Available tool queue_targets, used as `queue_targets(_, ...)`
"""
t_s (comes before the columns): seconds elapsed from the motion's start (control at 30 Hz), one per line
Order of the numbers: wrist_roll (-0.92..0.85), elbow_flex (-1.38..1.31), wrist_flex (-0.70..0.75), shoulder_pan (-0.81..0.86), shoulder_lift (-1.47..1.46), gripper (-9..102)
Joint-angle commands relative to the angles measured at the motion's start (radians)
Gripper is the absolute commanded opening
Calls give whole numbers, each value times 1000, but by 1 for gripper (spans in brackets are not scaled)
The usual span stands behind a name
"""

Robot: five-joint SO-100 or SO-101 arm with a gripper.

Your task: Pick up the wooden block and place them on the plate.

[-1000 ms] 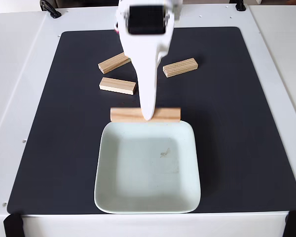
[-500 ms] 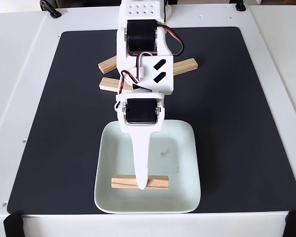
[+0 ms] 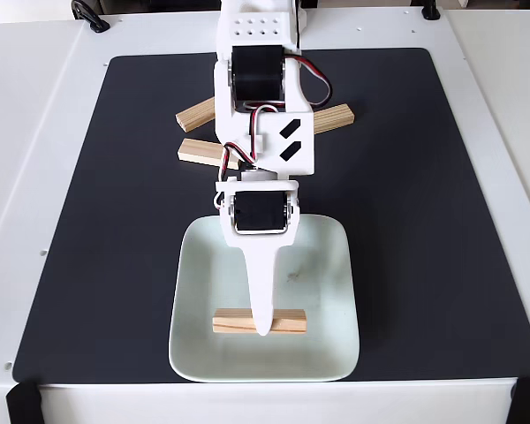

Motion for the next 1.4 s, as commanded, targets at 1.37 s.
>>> queue_targets(1.37,11,74,21,-20,325,20)
